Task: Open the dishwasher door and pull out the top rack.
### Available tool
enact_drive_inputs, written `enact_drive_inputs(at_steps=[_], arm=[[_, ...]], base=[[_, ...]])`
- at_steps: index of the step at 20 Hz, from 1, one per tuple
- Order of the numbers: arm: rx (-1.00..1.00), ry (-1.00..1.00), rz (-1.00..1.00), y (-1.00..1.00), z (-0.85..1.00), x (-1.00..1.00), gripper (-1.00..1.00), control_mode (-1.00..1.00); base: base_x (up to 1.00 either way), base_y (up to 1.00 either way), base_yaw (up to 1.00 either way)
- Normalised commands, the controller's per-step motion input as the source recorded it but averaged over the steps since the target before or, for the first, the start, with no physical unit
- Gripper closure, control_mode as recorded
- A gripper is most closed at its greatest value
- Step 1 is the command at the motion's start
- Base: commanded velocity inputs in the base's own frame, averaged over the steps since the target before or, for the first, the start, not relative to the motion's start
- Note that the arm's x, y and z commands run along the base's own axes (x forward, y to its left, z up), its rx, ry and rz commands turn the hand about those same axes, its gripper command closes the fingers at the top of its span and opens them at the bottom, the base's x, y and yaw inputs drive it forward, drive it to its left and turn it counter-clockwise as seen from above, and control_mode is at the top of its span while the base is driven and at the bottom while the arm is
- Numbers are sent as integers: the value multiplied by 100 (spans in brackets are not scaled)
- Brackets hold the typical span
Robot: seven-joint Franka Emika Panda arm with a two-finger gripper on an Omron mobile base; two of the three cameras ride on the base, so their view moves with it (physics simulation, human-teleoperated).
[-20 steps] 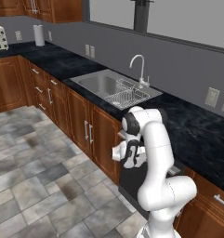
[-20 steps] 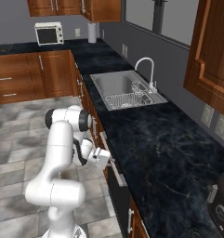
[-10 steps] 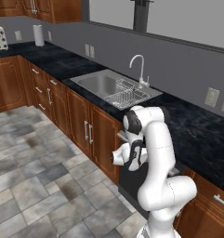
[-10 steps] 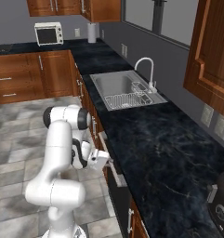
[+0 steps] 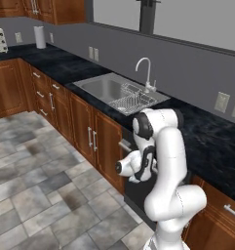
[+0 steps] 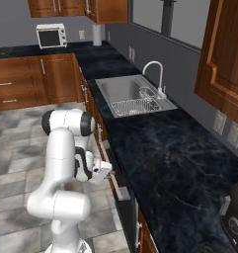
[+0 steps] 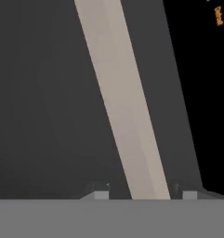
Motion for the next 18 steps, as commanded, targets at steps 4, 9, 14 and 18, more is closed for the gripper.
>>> enact_drive_inputs(at_steps=[4, 9, 14, 18], arm=[[14, 7, 15, 81, -41, -26, 100, -100], [13, 5, 15, 85, -43, -26, 100, -100], [9, 2, 14, 88, -45, -30, 100, -100], [6, 1, 12, 87, -45, -27, 100, -100]], base=[[0, 0, 0], [0, 0, 0], [0, 0, 0], [0, 0, 0]])
